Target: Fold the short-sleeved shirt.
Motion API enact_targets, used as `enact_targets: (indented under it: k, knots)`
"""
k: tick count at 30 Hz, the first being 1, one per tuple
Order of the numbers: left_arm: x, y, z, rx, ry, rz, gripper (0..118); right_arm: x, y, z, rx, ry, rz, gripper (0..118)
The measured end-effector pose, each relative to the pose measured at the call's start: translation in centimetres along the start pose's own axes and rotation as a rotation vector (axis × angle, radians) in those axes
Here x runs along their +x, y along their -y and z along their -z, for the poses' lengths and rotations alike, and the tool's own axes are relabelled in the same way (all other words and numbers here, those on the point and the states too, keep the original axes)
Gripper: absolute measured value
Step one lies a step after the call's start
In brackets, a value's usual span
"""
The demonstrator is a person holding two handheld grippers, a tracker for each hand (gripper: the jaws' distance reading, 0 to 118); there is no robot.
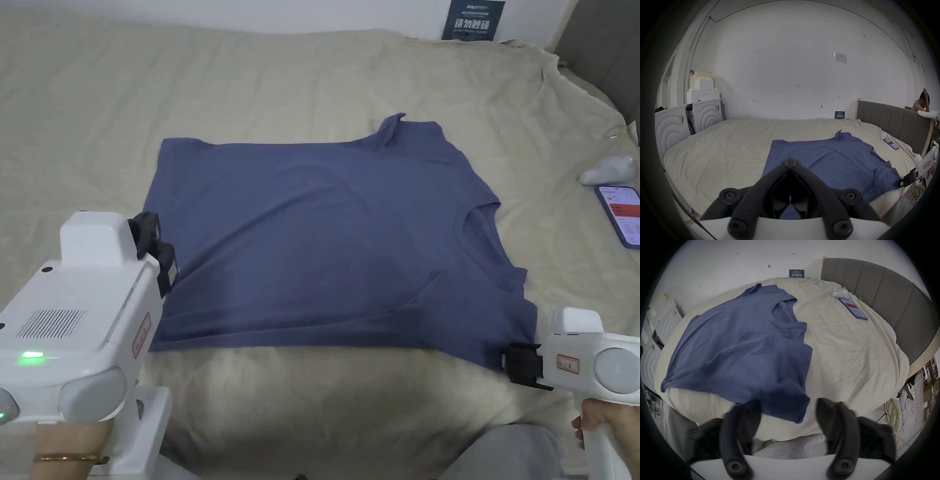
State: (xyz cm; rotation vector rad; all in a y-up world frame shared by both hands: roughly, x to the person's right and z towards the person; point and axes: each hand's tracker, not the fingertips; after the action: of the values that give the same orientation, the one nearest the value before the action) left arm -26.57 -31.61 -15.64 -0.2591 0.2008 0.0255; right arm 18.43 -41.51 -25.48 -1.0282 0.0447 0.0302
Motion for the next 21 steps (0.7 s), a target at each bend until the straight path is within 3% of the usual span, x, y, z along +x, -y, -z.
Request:
enact_targets:
  k: [1,2,9,11,12,13,15,18,21]
  knots:
    - [0.0,0.0,0.1,-0.007,0.001,-0.001,0,0.0,0.1,0.2,-0.004,-0.003,0.008,11]
    - [0.0,0.1,0.1,-0.012,0.001,-0.002,0,0.2,0.2,0.3,-0.006,-0.006,0.017,3]
    - [-0.6,0.3,1.5,-0.087,-0.041,-0.021,2,1.1,0.0,-0.5,-0.008,-0.054,0.103,1]
    - [-1.3,-0.1,2.2,-0.145,-0.07,-0.043,23,1.6,-0.3,-1.3,0.01,-0.067,0.117,1]
    - [-1.8,-0.4,2.5,-0.171,-0.072,-0.071,45,1.7,-0.6,-1.7,0.019,-0.073,0.116,1]
    - [-2.3,-0.6,2.9,-0.192,-0.079,-0.099,79,1.6,-0.8,-2.2,0.033,-0.074,0.109,1]
    - [-3.1,-1.0,3.4,-0.238,-0.141,-0.115,109,1.6,-1.2,-3.0,0.058,-0.074,0.093,1]
    - [-4.2,-1.1,4.0,-0.31,-0.195,-0.048,114,1.5,-1.6,-3.8,0.095,-0.087,0.088,1]
    - [-5.9,-0.5,4.6,-0.463,-0.139,-0.024,115,1.2,-1.9,-4.2,0.114,-0.082,0.076,1]
